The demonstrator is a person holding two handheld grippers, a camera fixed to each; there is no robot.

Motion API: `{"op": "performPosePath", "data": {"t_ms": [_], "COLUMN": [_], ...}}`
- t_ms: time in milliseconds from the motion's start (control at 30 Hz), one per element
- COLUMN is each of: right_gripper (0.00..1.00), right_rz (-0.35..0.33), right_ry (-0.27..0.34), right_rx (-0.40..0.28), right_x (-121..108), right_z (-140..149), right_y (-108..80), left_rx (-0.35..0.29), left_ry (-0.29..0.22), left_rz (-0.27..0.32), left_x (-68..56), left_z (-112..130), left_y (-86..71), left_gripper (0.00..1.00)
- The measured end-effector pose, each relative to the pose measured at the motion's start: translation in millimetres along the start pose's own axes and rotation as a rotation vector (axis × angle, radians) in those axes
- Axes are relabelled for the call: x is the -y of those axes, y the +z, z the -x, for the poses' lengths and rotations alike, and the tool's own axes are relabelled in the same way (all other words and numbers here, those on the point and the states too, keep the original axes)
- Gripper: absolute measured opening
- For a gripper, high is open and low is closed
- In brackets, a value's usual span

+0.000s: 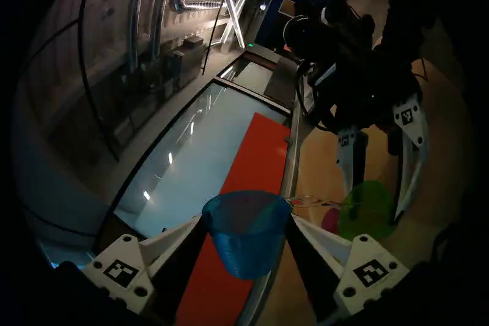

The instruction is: Pour water

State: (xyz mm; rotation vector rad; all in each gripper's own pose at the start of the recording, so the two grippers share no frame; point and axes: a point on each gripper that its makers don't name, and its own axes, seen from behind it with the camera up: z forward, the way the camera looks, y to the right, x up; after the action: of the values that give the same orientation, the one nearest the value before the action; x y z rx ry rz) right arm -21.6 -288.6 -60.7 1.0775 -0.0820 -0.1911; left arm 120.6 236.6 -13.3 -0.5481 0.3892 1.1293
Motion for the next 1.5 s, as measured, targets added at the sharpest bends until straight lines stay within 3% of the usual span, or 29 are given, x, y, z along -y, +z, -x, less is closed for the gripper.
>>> {"op": "performPosePath", "data": {"t_ms": [700,1167,1500], "right_gripper": [0.88,0.88,0.88], "right_rz": [0.003,0.004,0.005], "right_ry": [-0.003,-0.007,-0.009], "right_rx": [-0.007,-0.009,-0.007], "right_x": [-0.1,-0.6,-1.2], "right_z": [-3.6,-3.2,-2.7], "right_y": [-1.4,-0.5,-0.7], "left_rx": [-0.008,-0.002,-0.001], "left_ry": [0.034,0.086,0.122], "left_rz": [-0.011,-0.017,-0.025], "left_x": [1.8,-1.3,3.8], "left_z": [-6.4,-6.2,-6.8], "left_y": [-0.1,-2.4,-3.5], "left_gripper": [0.86,0.86,0.86]}}
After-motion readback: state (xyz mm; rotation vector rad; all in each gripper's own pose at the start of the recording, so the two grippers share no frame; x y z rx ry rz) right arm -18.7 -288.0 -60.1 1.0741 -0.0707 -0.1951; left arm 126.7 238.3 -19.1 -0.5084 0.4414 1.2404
